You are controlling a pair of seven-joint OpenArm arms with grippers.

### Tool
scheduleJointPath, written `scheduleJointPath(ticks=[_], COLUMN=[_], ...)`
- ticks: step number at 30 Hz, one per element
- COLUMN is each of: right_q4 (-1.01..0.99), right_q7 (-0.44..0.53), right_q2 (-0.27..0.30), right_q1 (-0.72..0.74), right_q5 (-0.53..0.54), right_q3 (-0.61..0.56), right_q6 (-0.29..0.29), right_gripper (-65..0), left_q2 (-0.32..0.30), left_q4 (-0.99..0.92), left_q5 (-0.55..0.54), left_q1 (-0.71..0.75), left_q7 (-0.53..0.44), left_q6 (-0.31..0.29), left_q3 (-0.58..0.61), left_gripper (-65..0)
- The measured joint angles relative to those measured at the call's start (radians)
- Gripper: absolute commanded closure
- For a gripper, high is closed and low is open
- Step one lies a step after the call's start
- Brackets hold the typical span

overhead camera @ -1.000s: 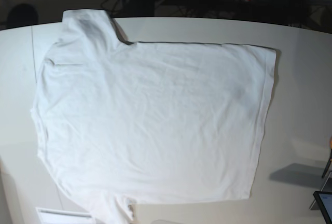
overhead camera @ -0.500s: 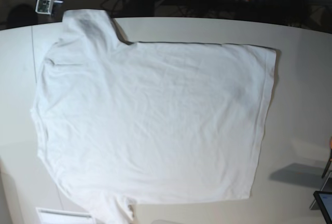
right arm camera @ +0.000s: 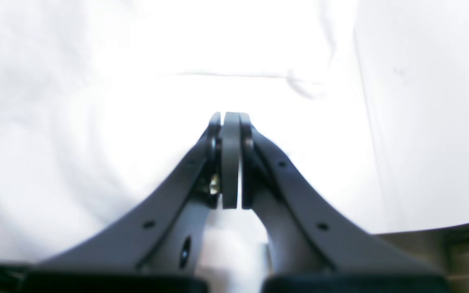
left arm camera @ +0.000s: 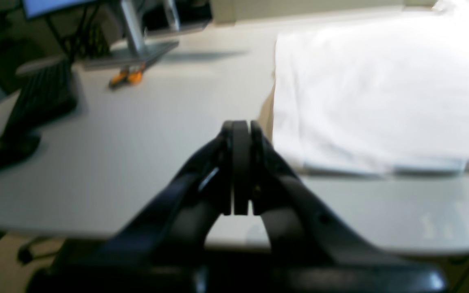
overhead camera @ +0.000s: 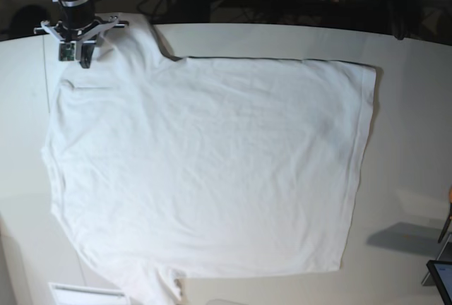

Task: Fold the T-shirt properly
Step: 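Move both grippers down to the white T-shirt's shoulder corners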

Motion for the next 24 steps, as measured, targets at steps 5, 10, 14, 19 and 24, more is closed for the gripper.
scheduleJointPath(ticks=[5, 10, 14, 19, 24], right_q4=[0.005, 0.003, 0.003, -0.018, -0.133], right_q7=[0.001, -0.023, -0.069, -0.159, -0.156], right_q2=[0.006, 0.108, 0.188, 0.193, 0.196], right_q1=[-0.024, -0.116, -0.155, -0.167, -0.119], right_q5=[0.419, 0.839, 1.041, 1.092, 1.075], right_q3=[0.097, 0.123, 0.129, 0.129, 0.127], right_q6=[-0.007, 0.089, 0.092, 0.098, 0.09], right_gripper=[-2.6, -21.8, -35.0, -36.0, -36.0], left_q2=[-0.001, -0.004, -0.003, -0.023, -0.016], left_q4=[0.067, 0.076, 0.056, 0.051, 0.056], left_q5=[0.002, -0.002, 0.001, -0.002, 0.002], left_q1=[-0.004, -0.009, -0.033, -0.039, -0.043], left_q7=[0.155, 0.173, 0.187, 0.233, 0.282], left_q6=[-0.003, -0.003, -0.004, -0.076, -0.087], left_q3=[-0.002, 0.001, 0.001, -0.003, -0.007], left_gripper=[0.0, 0.0, 0.0, 0.0, 0.0])
